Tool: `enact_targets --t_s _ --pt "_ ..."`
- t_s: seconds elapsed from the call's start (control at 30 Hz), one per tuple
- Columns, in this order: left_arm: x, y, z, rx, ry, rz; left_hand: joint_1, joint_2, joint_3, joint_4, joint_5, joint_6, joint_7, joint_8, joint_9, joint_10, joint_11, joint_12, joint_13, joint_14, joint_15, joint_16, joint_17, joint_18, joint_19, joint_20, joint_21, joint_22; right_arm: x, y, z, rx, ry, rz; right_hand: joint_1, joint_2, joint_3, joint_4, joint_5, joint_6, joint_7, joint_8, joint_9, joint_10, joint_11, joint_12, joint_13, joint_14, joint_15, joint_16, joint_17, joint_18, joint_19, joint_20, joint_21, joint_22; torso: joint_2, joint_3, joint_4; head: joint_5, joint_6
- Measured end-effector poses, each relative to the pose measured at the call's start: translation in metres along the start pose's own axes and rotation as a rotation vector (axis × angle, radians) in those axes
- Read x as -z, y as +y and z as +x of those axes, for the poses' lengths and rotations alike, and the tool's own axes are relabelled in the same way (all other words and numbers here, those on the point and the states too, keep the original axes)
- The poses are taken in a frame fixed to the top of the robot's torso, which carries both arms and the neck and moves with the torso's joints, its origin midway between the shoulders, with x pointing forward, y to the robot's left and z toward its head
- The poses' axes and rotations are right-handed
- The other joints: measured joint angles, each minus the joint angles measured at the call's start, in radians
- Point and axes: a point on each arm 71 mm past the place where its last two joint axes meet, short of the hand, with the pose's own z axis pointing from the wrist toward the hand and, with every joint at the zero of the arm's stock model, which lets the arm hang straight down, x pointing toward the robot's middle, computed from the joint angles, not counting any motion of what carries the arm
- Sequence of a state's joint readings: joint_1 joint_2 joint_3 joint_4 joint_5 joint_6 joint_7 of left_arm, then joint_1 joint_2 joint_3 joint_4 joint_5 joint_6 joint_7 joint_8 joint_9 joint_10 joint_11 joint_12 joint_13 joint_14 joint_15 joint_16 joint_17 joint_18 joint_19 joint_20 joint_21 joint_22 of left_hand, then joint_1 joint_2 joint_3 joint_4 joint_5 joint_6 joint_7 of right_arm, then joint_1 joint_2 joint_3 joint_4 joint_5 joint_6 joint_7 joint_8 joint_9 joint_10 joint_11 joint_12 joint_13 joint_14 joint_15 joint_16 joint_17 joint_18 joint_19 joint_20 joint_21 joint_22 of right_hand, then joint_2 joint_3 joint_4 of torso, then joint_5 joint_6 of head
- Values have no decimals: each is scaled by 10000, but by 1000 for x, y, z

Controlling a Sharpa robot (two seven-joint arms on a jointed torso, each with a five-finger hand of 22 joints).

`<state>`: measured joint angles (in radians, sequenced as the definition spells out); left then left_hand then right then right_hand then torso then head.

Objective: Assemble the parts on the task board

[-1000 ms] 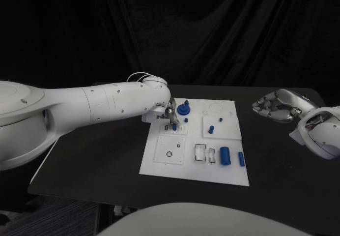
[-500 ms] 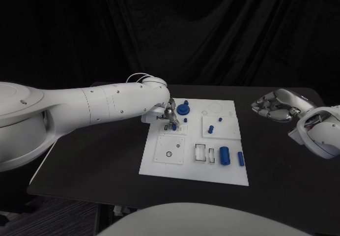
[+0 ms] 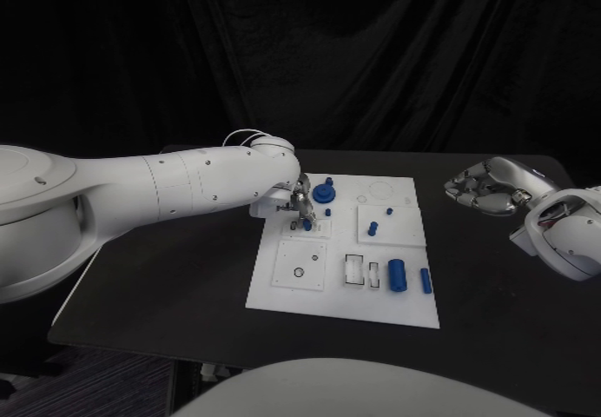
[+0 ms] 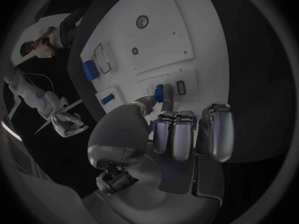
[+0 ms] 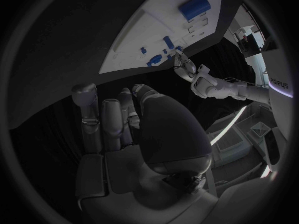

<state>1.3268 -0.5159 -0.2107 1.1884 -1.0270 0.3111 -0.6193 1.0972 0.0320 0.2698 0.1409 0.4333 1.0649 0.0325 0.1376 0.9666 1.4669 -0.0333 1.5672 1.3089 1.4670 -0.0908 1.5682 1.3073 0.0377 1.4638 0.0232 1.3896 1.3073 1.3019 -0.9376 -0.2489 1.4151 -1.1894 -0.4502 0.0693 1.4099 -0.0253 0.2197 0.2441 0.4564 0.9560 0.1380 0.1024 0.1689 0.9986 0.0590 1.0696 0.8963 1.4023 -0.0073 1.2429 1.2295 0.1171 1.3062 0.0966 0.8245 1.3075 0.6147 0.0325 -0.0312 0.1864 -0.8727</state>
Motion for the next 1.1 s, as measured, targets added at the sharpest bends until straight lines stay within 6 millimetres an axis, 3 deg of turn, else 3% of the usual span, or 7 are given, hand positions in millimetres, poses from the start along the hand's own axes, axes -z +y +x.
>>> enact_targets --t_s 0.4,1.1 --pt "1 3 2 172 -178 28 -198 -276 787 -403 46 76 -36 212 236 -33 -31 0 0 0 0 0 0 0 0 0 69 0 0 0 1 -3 38 3 0 0 114 -57 81 223 -44 61 46 -36 -36 0 -41 -26 -26 0 -34 0 0 0 -38 -1 -1 1 0 12 0" --pt "16 21 7 1154 -1265 261 -266 -343 1076 -637 44 105 3 271 353 5 -69 0 0 0 0 0 0 1 38 -37 67 5 0 -2 1 9 74 66 -1 -1 152 -96 79 358 -106 174 110 -37 -37 0 -61 -61 -61 -37 -57 0 0 0 -89 -2 -3 -1 1 27 0"
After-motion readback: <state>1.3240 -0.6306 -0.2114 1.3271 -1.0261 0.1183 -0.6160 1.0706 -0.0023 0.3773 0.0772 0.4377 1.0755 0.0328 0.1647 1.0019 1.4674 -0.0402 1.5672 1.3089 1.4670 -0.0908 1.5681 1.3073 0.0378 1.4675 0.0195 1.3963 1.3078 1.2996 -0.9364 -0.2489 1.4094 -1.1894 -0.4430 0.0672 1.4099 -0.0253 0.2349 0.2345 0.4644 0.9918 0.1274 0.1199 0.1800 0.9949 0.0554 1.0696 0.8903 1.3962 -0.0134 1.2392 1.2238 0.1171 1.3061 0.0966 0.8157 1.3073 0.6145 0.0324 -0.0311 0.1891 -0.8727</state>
